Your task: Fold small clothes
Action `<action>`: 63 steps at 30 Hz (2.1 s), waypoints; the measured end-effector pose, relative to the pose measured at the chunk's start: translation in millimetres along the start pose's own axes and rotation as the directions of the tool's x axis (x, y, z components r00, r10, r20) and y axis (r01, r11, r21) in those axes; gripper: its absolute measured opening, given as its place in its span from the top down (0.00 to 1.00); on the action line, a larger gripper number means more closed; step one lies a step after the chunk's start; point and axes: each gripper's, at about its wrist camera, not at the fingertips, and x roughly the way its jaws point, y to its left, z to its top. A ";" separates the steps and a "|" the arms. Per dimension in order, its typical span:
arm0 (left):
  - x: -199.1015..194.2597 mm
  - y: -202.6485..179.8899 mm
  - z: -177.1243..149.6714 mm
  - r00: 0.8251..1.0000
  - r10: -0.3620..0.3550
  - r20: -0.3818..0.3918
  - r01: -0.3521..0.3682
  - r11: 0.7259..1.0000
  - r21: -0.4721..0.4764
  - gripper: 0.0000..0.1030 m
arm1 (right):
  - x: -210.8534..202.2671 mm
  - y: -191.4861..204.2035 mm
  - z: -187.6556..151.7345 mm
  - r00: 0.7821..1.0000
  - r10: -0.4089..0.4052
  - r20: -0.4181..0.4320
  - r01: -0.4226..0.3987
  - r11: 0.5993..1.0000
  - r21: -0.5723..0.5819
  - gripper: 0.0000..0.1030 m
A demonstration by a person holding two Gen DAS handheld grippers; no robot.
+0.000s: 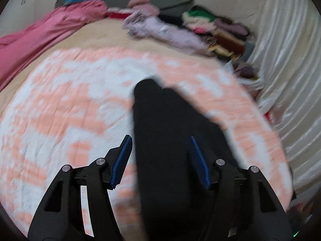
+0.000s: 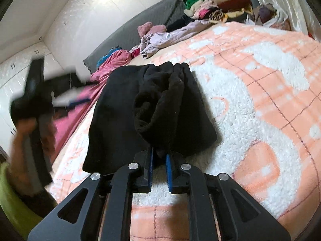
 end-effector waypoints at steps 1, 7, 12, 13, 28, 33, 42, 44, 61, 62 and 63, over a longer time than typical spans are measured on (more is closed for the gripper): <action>10.0 5.7 -8.6 0.999 0.010 -0.036 -0.010 1.000 0.001 0.51 | -0.4 2.9 0.6 1.000 0.015 -0.018 -0.015 1.000 0.003 0.87; 27.7 7.9 -28.1 0.998 0.036 -0.049 -0.035 0.999 0.024 0.52 | -36.5 16.8 31.1 0.998 0.032 0.045 -0.031 0.999 -0.017 0.62; 22.8 4.0 -27.2 0.998 0.032 -0.048 -0.029 0.998 0.057 0.54 | -14.4 28.5 84.3 0.998 -0.068 0.016 0.070 0.991 -0.115 0.43; 21.2 5.3 -28.6 0.998 0.028 -0.047 -0.026 0.998 0.059 0.54 | -5.4 27.6 89.7 0.998 -0.069 -0.005 0.068 0.991 -0.117 0.43; 19.2 12.0 -31.5 0.999 -0.012 -0.051 0.014 0.998 0.057 0.54 | 98.8 3.2 117.9 0.964 -0.147 -0.219 0.127 0.986 -0.106 0.88; 14.8 7.3 -31.6 0.999 -0.023 -0.044 0.026 0.998 0.058 0.54 | 68.6 12.8 133.7 0.988 -0.107 -0.110 0.088 0.983 -0.163 0.91; 20.8 -12.5 -33.8 0.998 -0.012 -0.059 0.017 0.995 0.097 0.45 | 93.4 -11.2 123.2 0.947 -0.285 -0.150 0.245 0.940 -0.238 0.90; 25.8 -7.1 -36.6 0.997 -0.033 -0.075 0.038 0.997 0.070 0.42 | 100.0 -18.9 115.6 0.946 -0.288 -0.149 0.249 0.939 -0.236 0.89; -25.0 9.1 -53.1 0.997 -0.070 -0.016 0.071 0.996 0.049 0.27 | -6.2 24.5 97.2 0.968 -0.237 0.084 0.252 0.924 -0.289 0.41; -30.2 9.7 -55.7 0.998 -0.069 -0.009 0.069 0.996 0.054 0.25 | -13.2 27.5 92.0 0.968 -0.235 0.093 0.252 0.922 -0.293 0.35; -34.7 10.6 -58.0 0.998 -0.068 -0.001 0.068 0.996 0.060 0.22 | -18.8 29.9 87.5 0.967 -0.234 0.102 0.254 0.921 -0.295 0.28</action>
